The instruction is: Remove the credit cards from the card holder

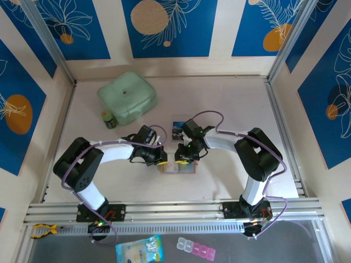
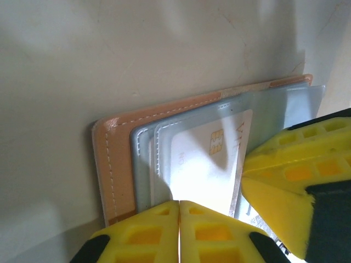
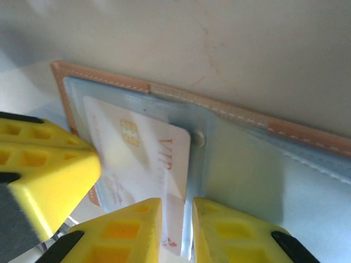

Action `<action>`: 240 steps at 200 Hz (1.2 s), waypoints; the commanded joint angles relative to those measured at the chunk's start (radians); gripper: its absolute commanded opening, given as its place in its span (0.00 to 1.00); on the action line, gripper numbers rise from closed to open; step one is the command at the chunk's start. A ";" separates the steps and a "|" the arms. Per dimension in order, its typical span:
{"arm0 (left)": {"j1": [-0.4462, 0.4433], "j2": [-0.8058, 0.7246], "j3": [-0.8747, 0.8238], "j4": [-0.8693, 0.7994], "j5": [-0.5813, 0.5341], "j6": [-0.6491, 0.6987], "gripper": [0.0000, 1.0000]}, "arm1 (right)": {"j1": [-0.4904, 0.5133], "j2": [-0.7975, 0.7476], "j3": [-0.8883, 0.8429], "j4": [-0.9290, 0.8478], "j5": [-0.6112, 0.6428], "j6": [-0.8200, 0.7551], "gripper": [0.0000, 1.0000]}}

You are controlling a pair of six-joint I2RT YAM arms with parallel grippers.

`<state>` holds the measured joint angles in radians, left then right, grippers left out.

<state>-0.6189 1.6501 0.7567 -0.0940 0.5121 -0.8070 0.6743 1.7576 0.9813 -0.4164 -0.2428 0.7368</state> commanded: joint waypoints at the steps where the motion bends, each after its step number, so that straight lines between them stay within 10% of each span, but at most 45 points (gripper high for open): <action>1: 0.006 -0.037 -0.011 -0.017 -0.007 0.013 0.14 | 0.005 -0.045 -0.001 -0.010 -0.031 0.007 0.22; 240: 0.007 -0.006 -0.018 -0.088 -0.038 0.042 0.01 | 0.001 0.033 0.006 -0.043 -0.003 -0.014 0.23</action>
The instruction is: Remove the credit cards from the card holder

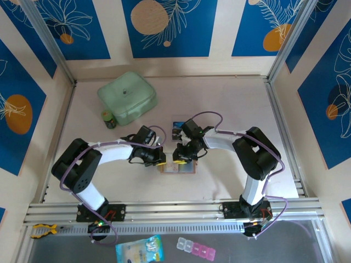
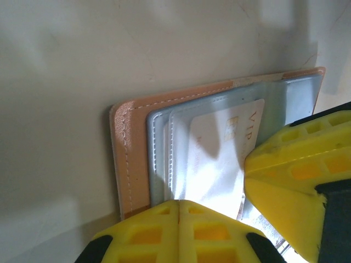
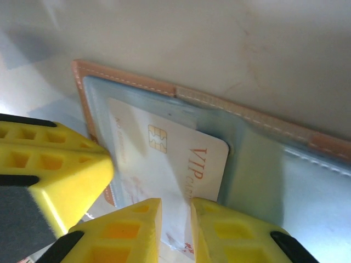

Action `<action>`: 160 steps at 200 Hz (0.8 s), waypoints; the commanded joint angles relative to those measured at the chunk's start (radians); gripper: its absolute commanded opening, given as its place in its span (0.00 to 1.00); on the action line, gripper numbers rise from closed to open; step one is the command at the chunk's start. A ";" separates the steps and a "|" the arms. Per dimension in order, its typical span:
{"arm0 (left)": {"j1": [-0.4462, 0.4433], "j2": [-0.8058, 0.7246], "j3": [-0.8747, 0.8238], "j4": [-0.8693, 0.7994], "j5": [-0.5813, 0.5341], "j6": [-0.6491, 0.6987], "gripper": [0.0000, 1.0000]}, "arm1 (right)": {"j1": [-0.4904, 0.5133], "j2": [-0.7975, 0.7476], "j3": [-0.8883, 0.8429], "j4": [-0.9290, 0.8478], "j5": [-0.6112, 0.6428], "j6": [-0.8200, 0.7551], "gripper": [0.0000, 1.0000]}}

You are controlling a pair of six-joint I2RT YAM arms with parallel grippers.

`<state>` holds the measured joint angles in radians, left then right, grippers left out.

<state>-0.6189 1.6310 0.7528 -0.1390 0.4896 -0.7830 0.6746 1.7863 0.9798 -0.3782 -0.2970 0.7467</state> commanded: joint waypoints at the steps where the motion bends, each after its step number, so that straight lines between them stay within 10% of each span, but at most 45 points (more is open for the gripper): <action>1: 0.007 0.012 -0.014 -0.043 -0.016 0.018 0.01 | 0.000 0.004 0.008 -0.081 0.051 -0.025 0.22; 160: 0.005 -0.038 0.024 -0.066 -0.008 0.018 0.01 | -0.004 -0.063 0.018 -0.087 0.044 -0.052 0.22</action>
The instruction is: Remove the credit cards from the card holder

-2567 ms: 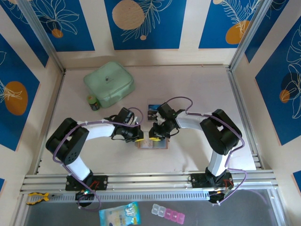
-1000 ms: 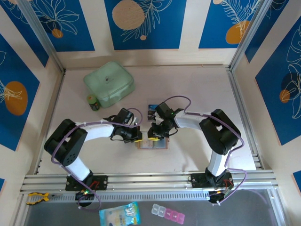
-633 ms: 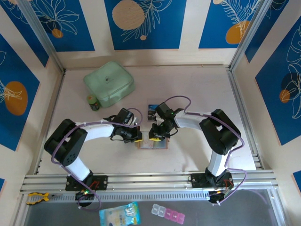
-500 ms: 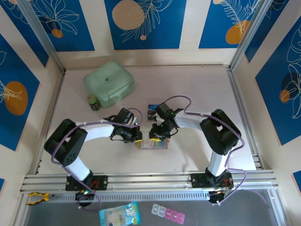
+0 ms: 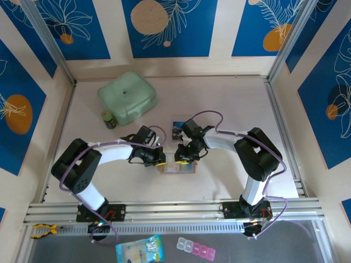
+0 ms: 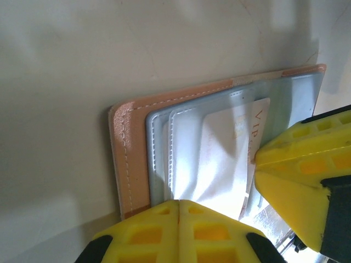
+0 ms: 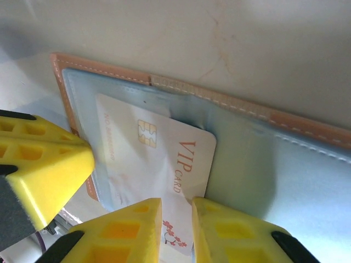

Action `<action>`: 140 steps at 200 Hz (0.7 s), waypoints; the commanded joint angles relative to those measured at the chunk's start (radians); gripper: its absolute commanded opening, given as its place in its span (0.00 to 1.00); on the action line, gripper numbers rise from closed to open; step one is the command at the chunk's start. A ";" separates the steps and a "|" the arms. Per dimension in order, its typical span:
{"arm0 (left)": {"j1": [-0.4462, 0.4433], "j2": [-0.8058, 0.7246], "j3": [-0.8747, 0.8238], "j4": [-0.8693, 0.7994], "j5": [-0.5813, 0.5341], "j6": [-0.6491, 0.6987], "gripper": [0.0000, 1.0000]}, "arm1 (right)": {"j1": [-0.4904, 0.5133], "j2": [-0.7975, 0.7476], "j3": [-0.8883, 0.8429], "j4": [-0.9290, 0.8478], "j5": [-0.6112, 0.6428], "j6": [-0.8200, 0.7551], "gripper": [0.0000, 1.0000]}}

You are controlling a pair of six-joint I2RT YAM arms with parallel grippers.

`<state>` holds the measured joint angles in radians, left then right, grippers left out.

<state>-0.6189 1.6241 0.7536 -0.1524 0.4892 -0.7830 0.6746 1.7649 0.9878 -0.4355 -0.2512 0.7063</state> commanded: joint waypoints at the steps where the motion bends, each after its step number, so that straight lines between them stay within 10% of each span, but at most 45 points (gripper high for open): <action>1: 0.006 -0.032 0.024 -0.053 -0.007 0.018 0.01 | -0.004 -0.044 0.010 -0.029 -0.003 -0.011 0.23; 140: -0.022 0.049 0.021 -0.058 -0.018 0.024 0.00 | -0.001 0.015 -0.058 0.096 -0.151 0.046 0.23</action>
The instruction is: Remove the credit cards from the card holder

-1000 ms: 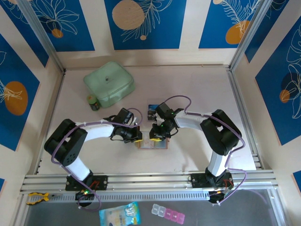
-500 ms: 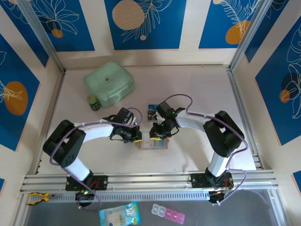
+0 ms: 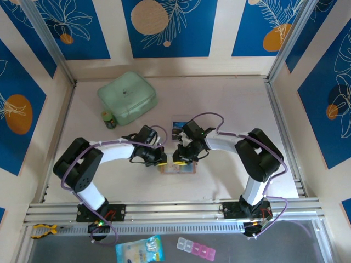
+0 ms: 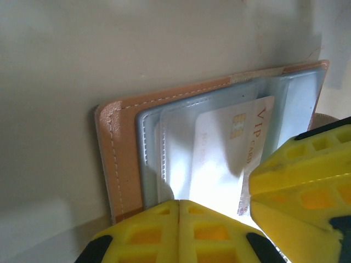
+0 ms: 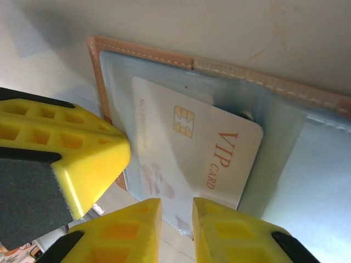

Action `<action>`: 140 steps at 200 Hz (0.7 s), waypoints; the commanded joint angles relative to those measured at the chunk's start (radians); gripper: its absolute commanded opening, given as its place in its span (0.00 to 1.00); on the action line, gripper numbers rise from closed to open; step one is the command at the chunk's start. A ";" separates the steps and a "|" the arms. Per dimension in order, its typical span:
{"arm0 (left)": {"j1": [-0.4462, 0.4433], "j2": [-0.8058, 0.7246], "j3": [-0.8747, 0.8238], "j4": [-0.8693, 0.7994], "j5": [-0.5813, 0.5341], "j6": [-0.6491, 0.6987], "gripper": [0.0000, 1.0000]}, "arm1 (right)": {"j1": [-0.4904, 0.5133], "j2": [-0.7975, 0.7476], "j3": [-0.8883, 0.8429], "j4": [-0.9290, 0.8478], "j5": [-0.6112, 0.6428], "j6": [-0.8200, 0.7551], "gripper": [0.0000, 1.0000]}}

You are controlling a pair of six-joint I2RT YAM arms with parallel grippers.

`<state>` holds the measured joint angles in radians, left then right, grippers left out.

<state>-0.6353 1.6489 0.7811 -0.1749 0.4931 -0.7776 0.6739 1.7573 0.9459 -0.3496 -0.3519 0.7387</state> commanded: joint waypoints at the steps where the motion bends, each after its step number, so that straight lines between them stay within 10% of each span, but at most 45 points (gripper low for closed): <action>1: -0.006 0.024 -0.006 -0.036 -0.023 0.019 0.00 | 0.000 0.023 -0.016 0.009 -0.050 0.013 0.23; 140: -0.006 -0.012 0.023 -0.054 -0.015 0.027 0.00 | -0.005 -0.001 0.026 -0.075 0.037 -0.052 0.23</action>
<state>-0.6353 1.6485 0.7845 -0.1799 0.4927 -0.7753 0.6701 1.7767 0.9649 -0.3939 -0.3214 0.7063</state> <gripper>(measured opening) 0.063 0.225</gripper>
